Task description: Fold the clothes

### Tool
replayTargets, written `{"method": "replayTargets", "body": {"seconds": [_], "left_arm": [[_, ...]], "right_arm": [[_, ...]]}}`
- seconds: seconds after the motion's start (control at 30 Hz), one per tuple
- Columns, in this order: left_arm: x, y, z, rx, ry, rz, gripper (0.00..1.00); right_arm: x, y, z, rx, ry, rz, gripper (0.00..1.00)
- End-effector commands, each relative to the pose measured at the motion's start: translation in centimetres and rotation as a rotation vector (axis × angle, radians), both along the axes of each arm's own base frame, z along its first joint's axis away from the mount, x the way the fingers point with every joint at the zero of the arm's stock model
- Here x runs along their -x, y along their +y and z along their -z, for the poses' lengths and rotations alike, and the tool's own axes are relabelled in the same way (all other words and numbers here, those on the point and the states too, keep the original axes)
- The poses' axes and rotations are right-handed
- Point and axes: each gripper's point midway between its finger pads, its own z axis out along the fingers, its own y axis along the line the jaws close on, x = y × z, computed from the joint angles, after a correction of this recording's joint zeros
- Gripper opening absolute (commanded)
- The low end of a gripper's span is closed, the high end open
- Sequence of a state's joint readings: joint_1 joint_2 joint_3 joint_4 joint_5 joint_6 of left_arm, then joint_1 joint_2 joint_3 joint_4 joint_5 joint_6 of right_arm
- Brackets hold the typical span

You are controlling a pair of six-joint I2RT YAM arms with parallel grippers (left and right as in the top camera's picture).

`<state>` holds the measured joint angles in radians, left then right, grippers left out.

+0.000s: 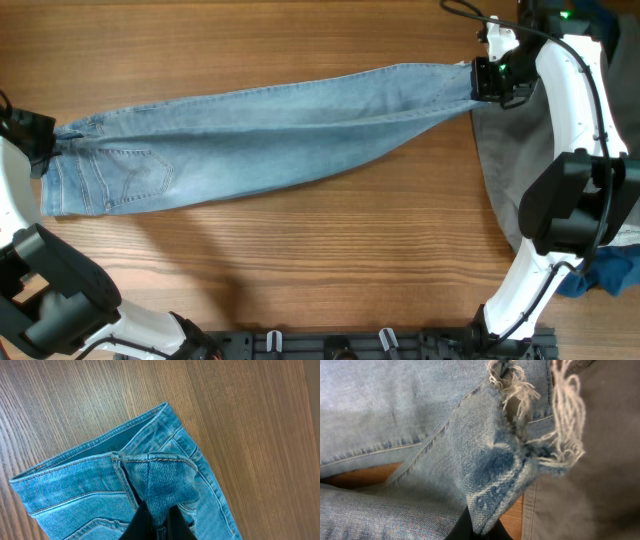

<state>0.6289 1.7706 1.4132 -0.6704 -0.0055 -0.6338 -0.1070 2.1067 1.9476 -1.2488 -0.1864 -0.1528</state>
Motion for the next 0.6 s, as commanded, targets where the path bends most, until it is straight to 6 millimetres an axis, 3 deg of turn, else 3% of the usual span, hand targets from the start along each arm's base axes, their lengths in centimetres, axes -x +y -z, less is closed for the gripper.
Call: {"method": "replayTargets", "body": {"seconds": [0.0,0.03,0.1,0.17,0.3,0.33,0.37,0.57], "left_arm": [[-0.2,0.9,-0.8,-0.03,-0.006,-0.025,0.04],[-0.2,0.8,-0.7,-0.029,-0.005,-0.025,0.04],[-0.1,0.8,-0.7,-0.027,-0.001,-0.024,0.04],[-0.1,0.8,-0.7,-0.028,-0.001,-0.022,0.04],[-0.1,0.8,-0.7,-0.029,0.001,-0.018,0.04],[-0.1,0.7,-0.6,-0.027,0.004,-0.019,0.04],[-0.1,0.7,-0.6,-0.027,0.004,-0.019,0.04],[-0.1,0.7,-0.6,-0.027,0.004,-0.019,0.04]], "right_arm": [[0.6,-1.3,-0.2,0.053,0.03,0.033,0.16],[1.9,-1.1,0.0,0.044,0.089,0.05,0.24],[4.9,-1.0,0.1,0.043,0.216,0.089,0.25],[6.6,-1.3,0.0,0.067,0.289,0.118,0.22],[6.7,-1.6,0.0,0.084,0.294,0.111,0.19],[6.4,-1.7,0.1,0.085,0.282,0.111,0.07],[6.3,-1.6,0.1,0.084,0.276,0.112,0.04],[6.5,0.8,-0.3,-0.055,0.269,0.005,0.04]]}}
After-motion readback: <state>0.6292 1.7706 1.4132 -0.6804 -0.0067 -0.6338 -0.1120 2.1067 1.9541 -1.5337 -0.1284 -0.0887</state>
